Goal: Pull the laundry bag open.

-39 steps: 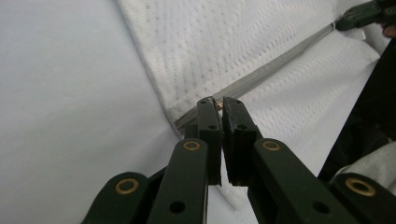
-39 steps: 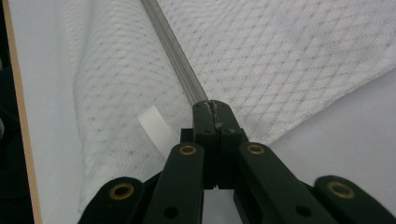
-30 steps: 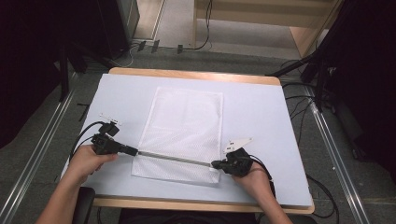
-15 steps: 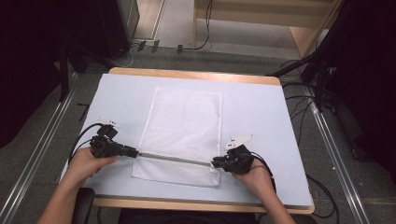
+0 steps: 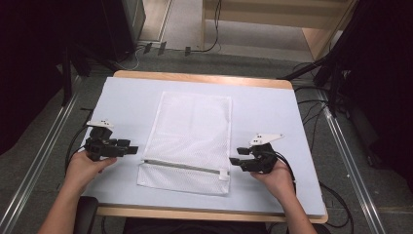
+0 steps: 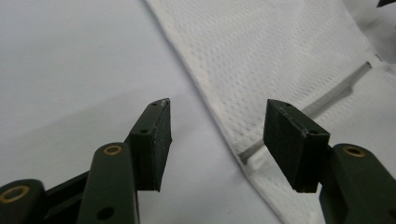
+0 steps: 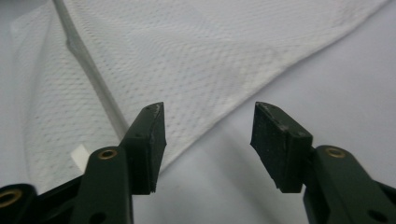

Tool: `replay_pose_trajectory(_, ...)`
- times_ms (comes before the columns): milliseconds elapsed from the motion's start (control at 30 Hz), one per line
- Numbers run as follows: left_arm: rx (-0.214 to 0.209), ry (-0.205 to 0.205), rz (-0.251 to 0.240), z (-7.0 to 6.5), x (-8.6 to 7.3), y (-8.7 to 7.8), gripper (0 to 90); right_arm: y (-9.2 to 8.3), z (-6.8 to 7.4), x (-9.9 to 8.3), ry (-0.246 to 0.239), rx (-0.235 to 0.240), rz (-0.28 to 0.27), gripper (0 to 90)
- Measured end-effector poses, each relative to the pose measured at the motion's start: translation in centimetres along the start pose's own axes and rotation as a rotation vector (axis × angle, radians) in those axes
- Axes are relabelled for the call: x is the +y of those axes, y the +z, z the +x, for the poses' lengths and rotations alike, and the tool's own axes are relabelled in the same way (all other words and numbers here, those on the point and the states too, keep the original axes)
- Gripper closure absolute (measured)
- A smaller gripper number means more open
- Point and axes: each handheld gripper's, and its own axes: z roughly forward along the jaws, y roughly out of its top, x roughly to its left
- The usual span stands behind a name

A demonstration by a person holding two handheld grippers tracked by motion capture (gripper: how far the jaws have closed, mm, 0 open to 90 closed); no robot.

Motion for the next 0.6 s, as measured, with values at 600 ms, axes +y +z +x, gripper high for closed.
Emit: replay_pose_trajectory(600, 0.095, -0.039, -0.004, 1.8, -0.4, 0.1, 30.7, -0.9, -3.0, -0.9, 0.104, -0.095, -0.029, 34.2)
